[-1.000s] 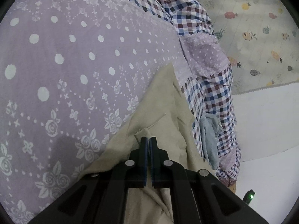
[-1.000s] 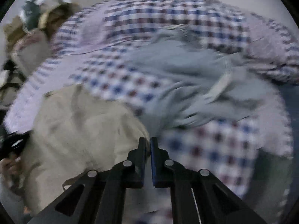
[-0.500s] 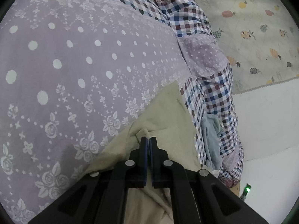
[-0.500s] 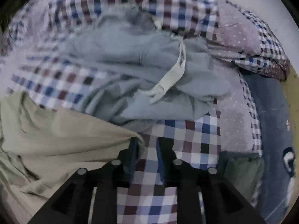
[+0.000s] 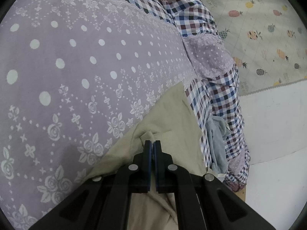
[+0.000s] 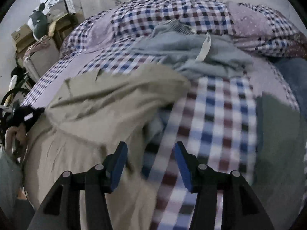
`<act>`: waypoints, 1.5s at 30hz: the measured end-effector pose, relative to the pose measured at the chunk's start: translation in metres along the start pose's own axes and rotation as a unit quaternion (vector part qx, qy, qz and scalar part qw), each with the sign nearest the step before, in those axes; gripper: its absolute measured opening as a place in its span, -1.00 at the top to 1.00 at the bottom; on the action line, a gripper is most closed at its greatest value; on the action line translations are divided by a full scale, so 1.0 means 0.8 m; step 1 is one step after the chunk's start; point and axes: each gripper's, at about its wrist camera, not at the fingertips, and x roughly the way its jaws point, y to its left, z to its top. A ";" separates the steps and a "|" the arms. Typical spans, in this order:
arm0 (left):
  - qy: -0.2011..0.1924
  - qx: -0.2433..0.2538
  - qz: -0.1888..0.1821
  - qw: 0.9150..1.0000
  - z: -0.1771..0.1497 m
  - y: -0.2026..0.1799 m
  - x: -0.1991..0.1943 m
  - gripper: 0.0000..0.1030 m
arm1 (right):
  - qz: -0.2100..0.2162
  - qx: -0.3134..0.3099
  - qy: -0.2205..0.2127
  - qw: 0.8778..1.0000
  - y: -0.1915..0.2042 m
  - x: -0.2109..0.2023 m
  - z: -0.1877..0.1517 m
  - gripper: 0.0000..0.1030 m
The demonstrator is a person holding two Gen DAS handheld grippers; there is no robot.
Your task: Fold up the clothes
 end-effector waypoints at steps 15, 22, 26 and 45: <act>0.017 0.021 -0.007 1.000 -0.012 -0.008 0.008 0.98 | -0.059 0.048 0.046 0.996 -0.027 0.037 -0.041 1.00; 0.014 0.050 -0.005 0.999 -0.003 -0.020 -0.003 0.97 | -0.045 0.056 0.070 0.995 -0.040 0.030 -0.034 0.88; 0.010 0.050 -0.012 0.999 0.018 -0.019 -0.028 0.62 | -0.042 0.057 0.066 0.995 -0.046 0.017 -0.023 0.48; 0.126 0.374 0.103 0.913 0.127 -0.153 0.157 -0.30 | 0.085 0.061 -0.039 0.994 -0.073 0.046 0.087 0.09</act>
